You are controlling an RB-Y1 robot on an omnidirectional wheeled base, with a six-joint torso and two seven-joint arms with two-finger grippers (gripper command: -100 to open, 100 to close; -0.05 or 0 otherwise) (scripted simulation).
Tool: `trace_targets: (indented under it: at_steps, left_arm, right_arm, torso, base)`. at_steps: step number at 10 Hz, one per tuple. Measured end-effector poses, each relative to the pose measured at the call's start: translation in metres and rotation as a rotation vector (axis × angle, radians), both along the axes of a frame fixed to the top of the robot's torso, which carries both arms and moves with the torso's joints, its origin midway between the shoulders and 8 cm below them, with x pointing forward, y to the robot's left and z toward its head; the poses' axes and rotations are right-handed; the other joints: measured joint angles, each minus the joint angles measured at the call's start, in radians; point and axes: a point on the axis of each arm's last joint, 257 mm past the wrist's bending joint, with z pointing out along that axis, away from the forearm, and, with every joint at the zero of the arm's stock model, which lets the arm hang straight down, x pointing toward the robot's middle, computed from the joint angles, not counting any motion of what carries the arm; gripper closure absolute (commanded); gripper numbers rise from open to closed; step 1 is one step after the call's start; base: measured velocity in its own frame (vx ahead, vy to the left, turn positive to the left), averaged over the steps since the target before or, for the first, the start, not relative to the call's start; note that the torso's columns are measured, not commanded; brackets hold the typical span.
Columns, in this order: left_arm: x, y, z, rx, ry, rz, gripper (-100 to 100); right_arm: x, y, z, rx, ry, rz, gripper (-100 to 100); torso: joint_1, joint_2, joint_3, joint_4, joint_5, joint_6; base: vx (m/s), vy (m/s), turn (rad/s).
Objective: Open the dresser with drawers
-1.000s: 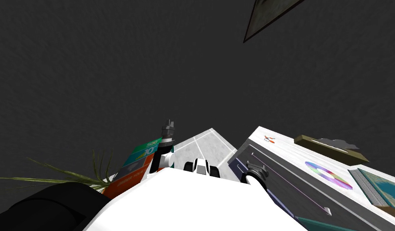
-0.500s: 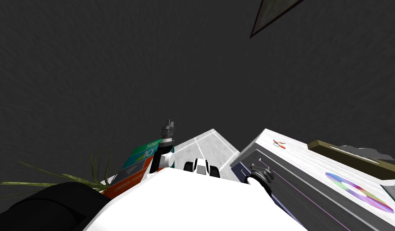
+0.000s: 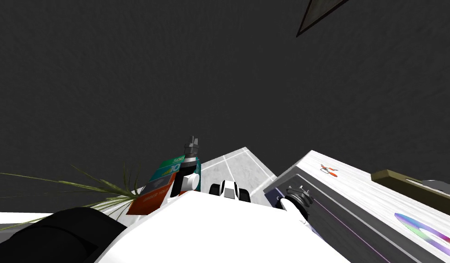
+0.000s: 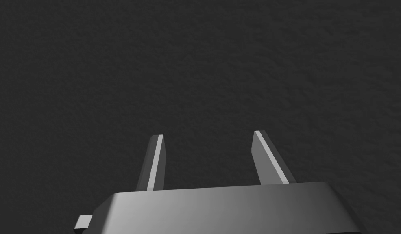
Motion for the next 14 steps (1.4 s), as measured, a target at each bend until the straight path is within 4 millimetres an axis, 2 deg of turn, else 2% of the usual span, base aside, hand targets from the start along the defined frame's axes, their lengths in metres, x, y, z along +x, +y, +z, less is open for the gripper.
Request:
trace_targets:
  at_steps: [1,2,3,4,6,9,13,14]
  left_arm:
    - [0.000,0.000,0.000,0.000,0.000,0.000,0]
    - [0.000,0.000,0.000,0.000,0.000,0.000,0]
    - [0.000,0.000,0.000,0.000,0.000,0.000,0]
    - [0.000,0.000,0.000,0.000,0.000,0.000,0]
    - [0.000,0.000,0.000,0.000,0.000,0.000,0]
    - [0.000,0.000,0.000,0.000,0.000,0.000,0]
    - [0.000,0.000,0.000,0.000,0.000,0.000,0]
    - [0.000,0.000,0.000,0.000,0.000,0.000,0]
  right_arm:
    - [0.000,-0.003,-0.001,0.000,0.001,-0.022,-100]
    - [0.000,-0.003,-0.001,-0.002,0.002,-0.025,100]
    - [0.000,-0.002,0.000,-0.004,0.002,-0.014,100]
    - [0.000,-0.004,0.006,-0.016,-0.003,0.001,100]
    - [-0.003,0.001,0.003,-0.014,-0.001,0.042,100]
    - [0.000,-0.001,0.009,-0.022,-0.006,0.050,100]
    - [0.003,0.006,0.004,-0.012,-0.002,0.068,100]
    - [0.004,0.014,0.003,-0.015,0.001,0.079,100]
  torso:
    - [0.003,-0.002,-0.001,-0.001,0.001,0.000]
    - [0.005,-0.007,-0.004,-0.002,0.002,0.001]
    - [0.007,-0.012,-0.007,-0.004,0.002,0.001]
    - [0.001,-0.015,-0.008,-0.006,-0.006,-0.001]
    - [-0.004,-0.010,-0.004,-0.004,-0.007,-0.003]
    - [0.000,-0.002,0.001,-0.002,-0.006,-0.005]
    - [-0.005,-0.012,-0.006,-0.003,-0.004,-0.004]
    - [-0.006,-0.011,-0.006,-0.004,-0.004,-0.002]
  base:
    - [-0.065,-0.034,0.049]
    - [0.046,0.031,-0.243]
    - [0.098,0.046,-0.280]
    - [0.125,0.087,-0.232]
    - [0.078,0.074,-0.171]
    - [-0.086,0.108,-0.009]
    - [-0.060,0.079,-0.033]
    - [0.027,-0.036,-0.138]
